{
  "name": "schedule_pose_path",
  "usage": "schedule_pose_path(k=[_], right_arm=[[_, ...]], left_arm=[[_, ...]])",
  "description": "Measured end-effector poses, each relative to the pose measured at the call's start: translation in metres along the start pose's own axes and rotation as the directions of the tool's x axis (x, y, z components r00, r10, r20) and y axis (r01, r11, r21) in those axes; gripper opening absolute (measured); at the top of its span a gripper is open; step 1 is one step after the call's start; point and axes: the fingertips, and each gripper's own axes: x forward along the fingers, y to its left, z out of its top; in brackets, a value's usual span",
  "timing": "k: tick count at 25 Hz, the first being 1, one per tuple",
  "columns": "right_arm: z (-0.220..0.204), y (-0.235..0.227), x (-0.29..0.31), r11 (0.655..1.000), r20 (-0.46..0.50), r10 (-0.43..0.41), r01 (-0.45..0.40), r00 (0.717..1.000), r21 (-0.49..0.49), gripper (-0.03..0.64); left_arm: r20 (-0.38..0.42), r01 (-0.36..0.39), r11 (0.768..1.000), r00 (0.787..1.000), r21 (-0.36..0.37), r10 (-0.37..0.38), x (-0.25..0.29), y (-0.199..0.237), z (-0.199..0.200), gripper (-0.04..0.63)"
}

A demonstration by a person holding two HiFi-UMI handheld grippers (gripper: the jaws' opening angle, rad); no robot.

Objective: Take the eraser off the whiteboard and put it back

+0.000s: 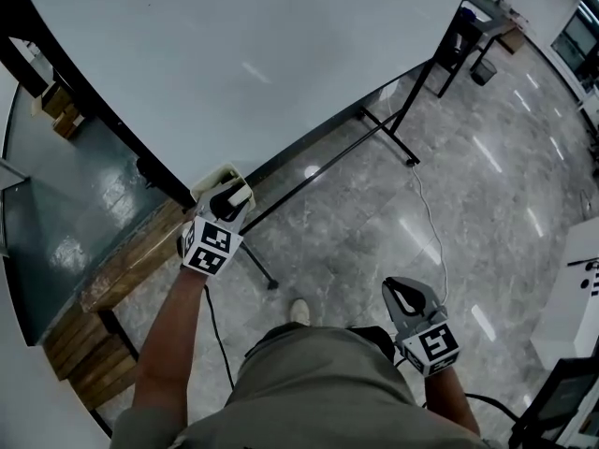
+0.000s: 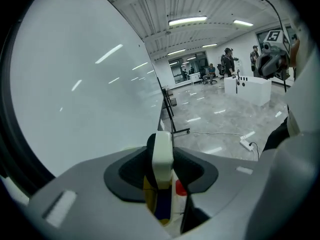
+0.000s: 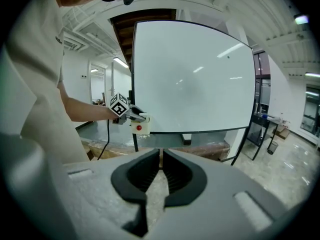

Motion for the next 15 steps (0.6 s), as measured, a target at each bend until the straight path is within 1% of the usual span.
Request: schedule_pose_path(k=[6, 11, 15], right_arm=[[0.0022, 0.0030, 0.0025, 1.000, 0.000, 0.016, -0.016, 1.000, -0.005, 0.012], [0.0022, 0.0001, 0.0004, 1.000, 0.011, 0.025, -0.025, 1.000, -0.003, 0.012], [-0.0007, -0.0061, -0.0057, 1.000, 0.018, 0.028, -0.028, 0.999, 0.006, 0.012]], left_arm=[[-0.068, -0.003, 1.000, 0.998, 0.016, 0.004, 0.0073, -0.0017, -0.0013, 0.164], [-0.107, -0.035, 0.997, 0.993, 0.062, 0.041, 0.0092, -0.0003, -0.0017, 0.181], [-0.119, -0.062, 0.996, 0.990, 0.067, 0.070, 0.0082, 0.0005, -0.0026, 0.187]])
